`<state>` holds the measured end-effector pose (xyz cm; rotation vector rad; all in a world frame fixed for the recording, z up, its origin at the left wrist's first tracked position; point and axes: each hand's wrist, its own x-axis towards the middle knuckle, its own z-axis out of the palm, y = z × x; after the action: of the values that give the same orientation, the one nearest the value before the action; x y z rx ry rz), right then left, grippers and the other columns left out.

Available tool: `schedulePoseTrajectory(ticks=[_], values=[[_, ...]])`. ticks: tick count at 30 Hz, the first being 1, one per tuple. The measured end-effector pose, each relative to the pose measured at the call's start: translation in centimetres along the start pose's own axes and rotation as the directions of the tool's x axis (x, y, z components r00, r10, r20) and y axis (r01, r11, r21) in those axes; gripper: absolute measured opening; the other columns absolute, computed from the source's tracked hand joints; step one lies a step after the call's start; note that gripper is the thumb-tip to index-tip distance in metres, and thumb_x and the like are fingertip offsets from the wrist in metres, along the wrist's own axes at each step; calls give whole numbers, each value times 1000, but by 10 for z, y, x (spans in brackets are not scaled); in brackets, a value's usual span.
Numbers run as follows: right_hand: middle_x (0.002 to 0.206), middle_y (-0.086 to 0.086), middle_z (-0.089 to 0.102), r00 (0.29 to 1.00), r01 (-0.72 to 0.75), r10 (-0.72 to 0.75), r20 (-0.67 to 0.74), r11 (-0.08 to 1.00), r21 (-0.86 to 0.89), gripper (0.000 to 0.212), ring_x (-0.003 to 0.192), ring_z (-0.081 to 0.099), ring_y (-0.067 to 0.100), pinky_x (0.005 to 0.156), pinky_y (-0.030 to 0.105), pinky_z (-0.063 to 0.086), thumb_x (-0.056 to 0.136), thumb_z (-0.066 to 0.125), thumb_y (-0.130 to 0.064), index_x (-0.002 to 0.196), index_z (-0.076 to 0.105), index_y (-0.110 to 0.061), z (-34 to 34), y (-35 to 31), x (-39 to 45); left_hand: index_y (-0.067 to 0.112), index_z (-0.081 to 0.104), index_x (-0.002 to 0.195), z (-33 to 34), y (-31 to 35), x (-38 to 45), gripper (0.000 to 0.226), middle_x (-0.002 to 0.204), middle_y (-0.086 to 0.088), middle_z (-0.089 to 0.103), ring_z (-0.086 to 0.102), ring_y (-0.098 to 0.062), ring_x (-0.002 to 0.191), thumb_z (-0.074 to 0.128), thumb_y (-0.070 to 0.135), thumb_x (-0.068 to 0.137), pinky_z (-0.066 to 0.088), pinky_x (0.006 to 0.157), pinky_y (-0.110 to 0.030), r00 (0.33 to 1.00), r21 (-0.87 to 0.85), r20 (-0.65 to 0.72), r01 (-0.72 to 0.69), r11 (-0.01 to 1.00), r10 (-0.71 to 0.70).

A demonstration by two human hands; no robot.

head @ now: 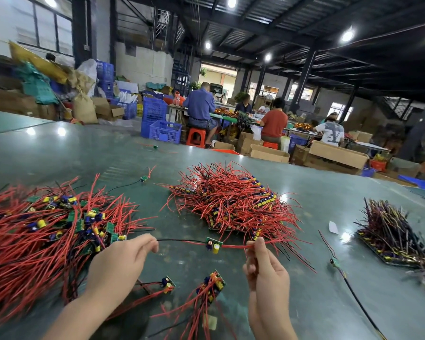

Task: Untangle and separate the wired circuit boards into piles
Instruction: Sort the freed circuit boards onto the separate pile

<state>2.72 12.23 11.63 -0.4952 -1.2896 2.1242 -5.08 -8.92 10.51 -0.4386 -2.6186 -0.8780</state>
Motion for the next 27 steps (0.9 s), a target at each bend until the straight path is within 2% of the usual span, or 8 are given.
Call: schedulePoseTrajectory(ticks=[4,9,14,17,22,23,25,27], values=[[74,1,70,986,-132,120,115,986,107,36,48,51,5,49,14,47,73,60,-36,94,72,-10,1,-4,1,32,62,67,2,-3,6,30,43,1,43,36,-13,40,52,24,94,30,48,-29,999,-255,19,42,966,-38],[105,10,72,944,-238,173,282,947,215,45,68,67,12,59,20,55,79,53,-31,117,57,-8,4,-10,-1,15,68,80,-3,-19,17,26,46,6,54,41,-9,40,47,16,97,33,46,-21,894,-607,-298,95,789,-336],[90,6,73,933,-269,228,277,956,120,26,58,62,12,52,22,53,93,47,-19,113,61,-13,6,-4,-4,14,69,93,-12,-27,19,37,69,3,67,53,-26,66,42,38,87,40,61,-35,763,-431,-517,161,888,-389],[77,3,70,939,-265,232,255,959,102,24,56,57,12,54,23,50,92,47,-16,110,62,-12,5,-4,-4,2,53,125,-10,-28,21,63,126,-24,52,42,-41,111,48,34,70,34,92,-47,698,-272,-565,345,898,-439],[69,3,64,946,-256,234,227,964,74,21,53,53,12,54,23,47,93,45,-9,105,63,-9,4,-2,-4,7,25,140,-15,-41,21,86,143,-23,33,35,-41,128,45,47,67,30,107,-51,541,-539,-522,390,746,-660],[68,3,64,945,-257,236,225,964,70,21,53,52,12,53,23,47,93,45,-8,104,63,-8,4,-1,-4,2,28,138,-16,-41,18,81,139,-25,37,38,-41,126,45,46,73,32,107,-50,536,-494,-597,340,800,-596],[67,3,63,946,-256,237,219,965,61,21,52,52,12,54,23,45,93,44,-7,101,64,-8,5,0,-4,-4,40,130,-13,-27,10,59,129,-26,45,42,-40,119,47,32,84,31,106,-45,606,-238,-759,82,968,-238],[66,4,63,948,-252,234,216,966,58,21,52,51,12,54,24,44,92,44,-6,99,64,-8,5,1,-3,10,56,114,-8,-2,2,36,115,-8,55,49,-30,108,49,22,81,31,101,-31,776,-78,-599,-302,950,197]])
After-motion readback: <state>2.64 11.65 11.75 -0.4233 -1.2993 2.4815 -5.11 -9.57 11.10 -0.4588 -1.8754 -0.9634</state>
